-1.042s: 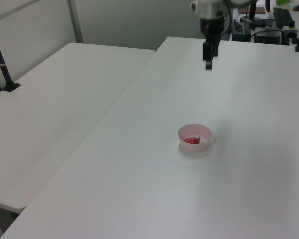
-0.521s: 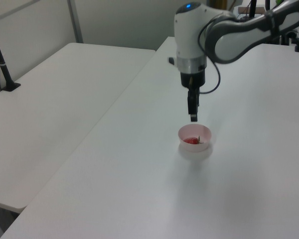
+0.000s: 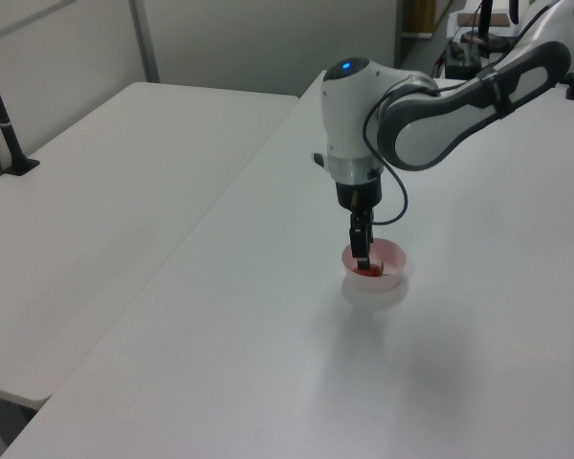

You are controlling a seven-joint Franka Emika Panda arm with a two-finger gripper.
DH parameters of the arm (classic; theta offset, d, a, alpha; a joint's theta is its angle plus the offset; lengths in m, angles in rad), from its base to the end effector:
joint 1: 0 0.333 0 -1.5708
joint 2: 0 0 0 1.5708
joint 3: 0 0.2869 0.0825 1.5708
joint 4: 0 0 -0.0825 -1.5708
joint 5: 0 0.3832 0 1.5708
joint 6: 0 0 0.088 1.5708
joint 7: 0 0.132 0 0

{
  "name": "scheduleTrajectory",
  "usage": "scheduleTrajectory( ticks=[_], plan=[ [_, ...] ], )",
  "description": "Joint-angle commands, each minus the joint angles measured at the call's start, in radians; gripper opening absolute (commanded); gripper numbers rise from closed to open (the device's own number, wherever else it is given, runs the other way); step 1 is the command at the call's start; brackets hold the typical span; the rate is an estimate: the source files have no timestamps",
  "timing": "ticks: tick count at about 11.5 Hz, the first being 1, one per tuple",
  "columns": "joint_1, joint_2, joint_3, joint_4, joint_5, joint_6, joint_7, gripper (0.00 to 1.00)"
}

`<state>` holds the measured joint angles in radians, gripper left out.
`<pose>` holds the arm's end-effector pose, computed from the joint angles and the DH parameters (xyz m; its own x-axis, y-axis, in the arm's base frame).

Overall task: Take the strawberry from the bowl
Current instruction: 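Move the gripper over the pink bowl and lower it toward the strawberry, then lower the open gripper into the bowl around the red strawberry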

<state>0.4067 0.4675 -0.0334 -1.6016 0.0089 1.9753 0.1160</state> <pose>0.6082 0.2411 0.3017 0.9635 0.2516 -0.0919 0.2543 -0.9670 0.0180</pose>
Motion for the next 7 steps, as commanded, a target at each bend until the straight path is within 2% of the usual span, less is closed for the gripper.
scheduleTrajectory(
  ticks=[1,4,7],
  plan=[
    [0.027,0.019,-0.02,-0.009,0.006,0.034,0.03,0.78],
    [0.026,0.045,-0.022,-0.02,-0.004,0.051,0.021,0.73],
    [0.017,0.046,-0.022,-0.021,-0.004,0.053,0.011,0.73]
  ],
)
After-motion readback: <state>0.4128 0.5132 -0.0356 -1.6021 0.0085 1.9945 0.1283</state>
